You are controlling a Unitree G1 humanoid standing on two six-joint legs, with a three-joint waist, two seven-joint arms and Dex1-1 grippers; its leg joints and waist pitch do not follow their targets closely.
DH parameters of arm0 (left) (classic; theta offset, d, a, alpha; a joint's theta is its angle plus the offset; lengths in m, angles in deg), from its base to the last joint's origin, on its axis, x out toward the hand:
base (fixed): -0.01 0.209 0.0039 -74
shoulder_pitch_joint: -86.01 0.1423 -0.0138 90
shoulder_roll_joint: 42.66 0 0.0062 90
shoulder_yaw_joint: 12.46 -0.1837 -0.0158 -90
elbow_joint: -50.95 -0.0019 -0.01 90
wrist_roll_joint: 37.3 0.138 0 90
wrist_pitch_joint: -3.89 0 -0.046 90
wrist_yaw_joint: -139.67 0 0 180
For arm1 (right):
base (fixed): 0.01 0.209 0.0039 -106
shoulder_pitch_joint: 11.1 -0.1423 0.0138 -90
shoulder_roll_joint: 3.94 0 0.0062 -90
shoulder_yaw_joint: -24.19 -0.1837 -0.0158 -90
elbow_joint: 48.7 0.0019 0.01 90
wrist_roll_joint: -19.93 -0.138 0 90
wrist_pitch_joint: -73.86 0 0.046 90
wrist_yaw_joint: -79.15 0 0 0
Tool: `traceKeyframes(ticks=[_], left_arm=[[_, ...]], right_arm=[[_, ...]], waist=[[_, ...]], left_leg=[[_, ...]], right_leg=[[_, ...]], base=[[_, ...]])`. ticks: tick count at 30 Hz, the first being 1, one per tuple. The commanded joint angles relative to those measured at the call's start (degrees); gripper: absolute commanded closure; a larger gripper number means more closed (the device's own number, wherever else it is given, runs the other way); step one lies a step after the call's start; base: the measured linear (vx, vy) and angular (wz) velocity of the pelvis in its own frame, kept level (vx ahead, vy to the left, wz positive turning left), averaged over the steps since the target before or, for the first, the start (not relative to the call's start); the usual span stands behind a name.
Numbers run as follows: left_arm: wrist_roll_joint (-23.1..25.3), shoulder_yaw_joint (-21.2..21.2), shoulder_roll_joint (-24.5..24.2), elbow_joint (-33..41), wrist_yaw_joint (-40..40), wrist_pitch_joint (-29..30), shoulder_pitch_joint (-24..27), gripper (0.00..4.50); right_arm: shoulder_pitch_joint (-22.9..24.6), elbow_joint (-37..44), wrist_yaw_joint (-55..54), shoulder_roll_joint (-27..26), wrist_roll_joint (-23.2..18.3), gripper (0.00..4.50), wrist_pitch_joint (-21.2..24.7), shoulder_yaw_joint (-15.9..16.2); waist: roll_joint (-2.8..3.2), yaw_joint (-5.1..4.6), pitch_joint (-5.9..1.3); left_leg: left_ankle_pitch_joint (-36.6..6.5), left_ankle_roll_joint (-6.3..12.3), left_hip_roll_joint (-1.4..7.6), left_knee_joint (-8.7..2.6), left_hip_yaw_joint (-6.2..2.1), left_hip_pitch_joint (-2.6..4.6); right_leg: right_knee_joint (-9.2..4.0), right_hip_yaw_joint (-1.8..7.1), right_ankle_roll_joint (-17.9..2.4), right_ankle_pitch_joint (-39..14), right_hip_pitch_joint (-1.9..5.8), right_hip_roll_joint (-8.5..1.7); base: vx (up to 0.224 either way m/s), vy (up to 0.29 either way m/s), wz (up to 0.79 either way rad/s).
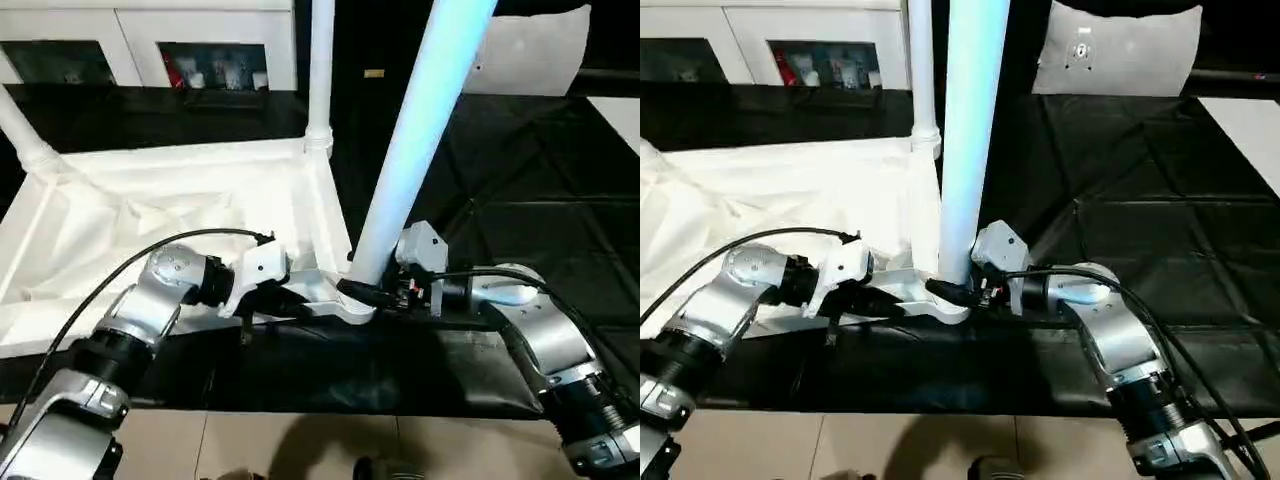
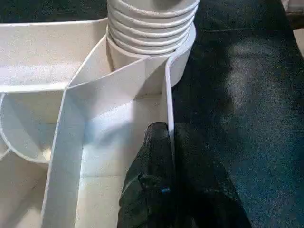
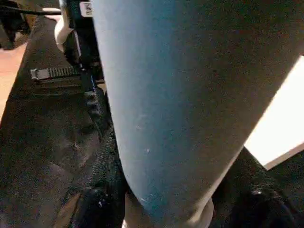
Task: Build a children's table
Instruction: Insert table leg to table base
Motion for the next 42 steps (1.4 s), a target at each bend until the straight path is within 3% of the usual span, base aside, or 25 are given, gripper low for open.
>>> traceKeyframes(ticks=[1, 5, 8, 10, 15, 19, 20, 21, 23, 25, 26, 27, 28, 30, 31, 33, 34, 35, 38, 42], left_arm=[[-0.1, -0.6, 0.1, 0.5, 2.1, -2.1, -3.0, 4.50], [1.3, -1.1, 1.4, -4.2, 2.0, -4.1, -6.8, 4.50], [1.6, -0.5, 1.5, -7.0, 1.4, -4.8, -9.3, 4.50], [1.6, -0.1, 1.3, -7.4, 1.6, -4.9, -9.7, 4.50], [1.7, 0.5, 0.7, -8.2, 1.3, -5.5, -9.5, 4.50], [2.1, 1.9, -0.5, -6.4, -1.5, -4.4, -7.2, 4.50], [2.3, 3.0, -1.5, -3.1, -3.9, -1.8, -4.7, 4.50], [2.3, 3.5, -1.9, -1.5, -5.0, -0.5, -3.6, 4.50], [2.0, 5.4, -2.6, 4.1, -8.1, 4.2, 0.1, 4.50], [1.9, 6.2, -2.6, 6.8, -9.2, 6.1, 1.7, 4.50], [2.0, 8.0, -1.8, 13.9, -12.9, 11.9, 5.9, 4.50], [2.1, 8.6, -0.8, 17.6, -14.8, 14.8, 8.0, 4.50], [2.2, 9.2, 1.5, 23.0, -17.9, 19.2, 10.8, 4.50], [2.5, 9.1, 3.0, 25.6, -19.6, 21.3, 11.9, 4.50], [2.7, 8.6, 4.7, 28.1, -21.6, 23.5, 12.7, 4.50], [2.8, 7.7, 7.6, 30.9, -24.5, 26.3, 13.0, 4.50], [2.7, 7.0, 9.1, 32.3, -25.9, 27.9, 12.6, 4.50], [2.7, 7.0, 9.1, 32.3, -25.9, 27.9, 12.6, 4.50], [3.6, 5.8, 10.9, 33.1, -27.9, 29.6, 11.4, 4.50], [7.0, 5.6, 10.1, 31.3, -30.5, 29.7, 10.0, 4.50]], right_arm=[[6.8, -6.9, 5.7, 0.9, 3.5, 2.59, 8.5, 9.9], [6.5, -4.7, 10.1, 1.3, 1.5, 2.59, 11.3, 11.6], [5.9, -5.1, 10.6, 0.7, 1.1, 2.59, 12.4, 11.9], [5.6, -5.8, 10.2, 0.1, 1.1, 2.59, 12.4, 11.7], [4.9, -6.8, 8.8, -0.5, 2.3, 2.59, 11.9, 11.8], [3.5, -10.2, 1.9, -3.2, 5.5, 2.59, 9.6, 10.3], [2.8, -12.1, -2.8, -4.9, 6.6, 2.59, 9.2, 8.7], [2.5, -13.0, -4.8, -5.5, 7.0, 2.59, 9.1, 7.9], [1.8, -14.7, -10.0, -7.3, 7.3, 2.59, 9.8, 5.5], [1.6, -15.2, -11.7, -7.8, 7.2, 2.59, 10.1, 4.5], [0.9, -16.3, -15.7, -9.1, 7.1, 2.59, 10.3, 2.3], [0.5, -16.9, -17.7, -9.8, 7.1, 2.59, 10.2, 1.4], [-0.3, -18.2, -21.0, -11.2, 7.4, 2.59, 10.0, -0.3], [-0.9, -19.2, -23.2, -12.1, 7.5, 2.59, 10.2, -1.4], [-1.7, -20.5, -25.3, -13.1, 7.2, 2.59, 10.2, -2.5], [-3.1, -22.8, -28.5, -14.5, 6.6, 2.59, 9.9, -4.3], [-4.0, -24.1, -29.7, -15.2, 6.1, 2.59, 9.4, -5.0], [-4.0, -24.1, -29.7, -15.2, 6.1, 2.59, 9.4, -5.0], [-5.3, -25.6, -30.4, -16.3, 5.3, 2.59, 8.9, -5.4], [-5.7, -26.4, -30.2, -17.4, 5.7, 2.59, 7.9, -5.2]], waist=[[0.26, -0.22, -0.29], [0.16, 0.06, -0.40], [0.17, 0.26, -1.08], [0.06, 0.26, -0.98], [0.11, 0.09, -0.47], [0.37, -0.11, -0.52], [0.15, -0.38, -0.08], [0.32, -0.62, -0.12], [0.42, -1.59, 0.50], [0.54, -1.98, 0.68], [0.99, -2.26, 0.36], [0.96, -2.94, 0.55], [0.83, -3.51, 0.41], [0.91, -3.77, 0.52], [0.59, -3.88, 0.11], [0.64, -4.05, -0.17], [0.19, -4.00, -0.42], [0.58, -3.88, -0.29], [0.09, -3.55, -0.78], [0.41, -2.90, -1.20]], left_leg=[[-13.2, 3.37, 3.68, -5.12, -1.27, -0.44], [-8.4, 4.81, 3.73, -4.89, -1.01, -0.38], [-2.0, 6.70, 3.75, -4.55, -0.87, -0.35], [-1.3, 7.51, 3.89, -4.57, -0.84, -0.46], [-7.3, 5.07, 4.14, -5.16, -0.91, -0.39], [-9.7, 3.50, 4.20, -5.52, -1.04, -0.28], [-11.5, 2.79, 4.04, -5.77, -1.28, -0.76], [-13.4, 1.63, 4.31, -6.00, -1.60, -0.72], [-18.6, 0.95, 3.97, -6.28, -2.13, -0.35], [-19.4, 1.02, 3.86, -6.44, -2.52, -0.63], [-19.8, 0.86, 3.90, -6.40, -2.77, -0.48], [-18.3, 0.61, 4.11, -6.70, -3.13, -1.49], [-19.9, 0.68, 4.11, -6.46, -2.78, -0.80], [-19.7, 1.00, 3.92, -6.35, -2.73, -0.99], [-19.2, 1.29, 3.90, -5.98, -2.36, -0.58], [-17.5, 1.77, 3.85, -5.83, -2.08, -0.71], [-16.7, 2.16, 3.71, -5.64, -1.80, -0.61], [-16.7, 2.12, 3.76, -5.62, -1.78, -0.48], [-13.6, 3.45, 3.40, -5.33, -1.55, -1.04], [-9.8, 4.50, 3.54, -5.04, -1.31, -1.04]], right_leg=[[-5.26, 3.70, -11.9, -19.2, 1.48, -4.90], [-4.62, 3.70, -13.9, -10.7, 1.88, -4.90], [-3.44, 3.36, -16.5, 1.3, 2.55, -4.96], [-3.30, 3.23, -17.3, 3.2, 2.68, -5.10], [-4.35, 3.41, -16.4, -7.4, 2.47, -5.38], [-4.69, 3.50, -15.8, -11.3, 2.31, -5.47], [-5.03, 3.50, -14.7, -15.5, 2.46, -5.61], [-5.16, 3.60, -13.7, -19.9, 2.42, -6.01], [-6.29, 3.62, -9.9, -33.0, 1.49, -5.90], [-6.62, 3.58, -8.2, -36.9, 1.46, -5.95], [-6.65, 3.61, -7.4, -38.1, 1.37, -5.99], [-6.21, 3.54, -8.3, -35.0, 1.73, -6.09], [-6.33, 3.59, -8.6, -34.1, 1.08, -5.61], [-6.36, 3.65, -9.4, -32.8, 0.97, -5.52], [-6.46, 3.81, -10.1, -31.5, 0.71, -5.37], [-6.21, 3.87, -11.3, -28.1, 0.84, -5.24], [-6.28, 3.76, -11.8, -26.3, 0.83, -4.98], [-6.17, 3.80, -12.2, -25.9, 0.66, -5.08], [-5.98, 3.68, -12.4, -22.8, 1.36, -5.00], [-5.44, 3.44, -13.7, -17.0, 1.69, -4.99]], base=[[0.000, 0.000, 0.00], [0.000, 0.000, 0.00], [0.034, 0.004, 0.00], [0.000, 0.000, 0.00], [0.000, 0.000, 0.00], [0.000, 0.000, 0.00], [0.000, 0.000, 0.00], [0.000, 0.000, 0.00], [-0.025, -0.005, -0.04], [-0.058, -0.001, -0.11], [0.000, 0.000, 0.00], [0.000, 0.000, 0.00], [0.000, 0.000, 0.00], [0.000, 0.000, 0.00], [0.000, 0.000, 0.00], [0.000, 0.000, 0.00], [0.000, 0.000, 0.00], [0.000, 0.000, 0.00], [0.000, 0.000, 0.00], [0.000, 0.000, 0.00]])
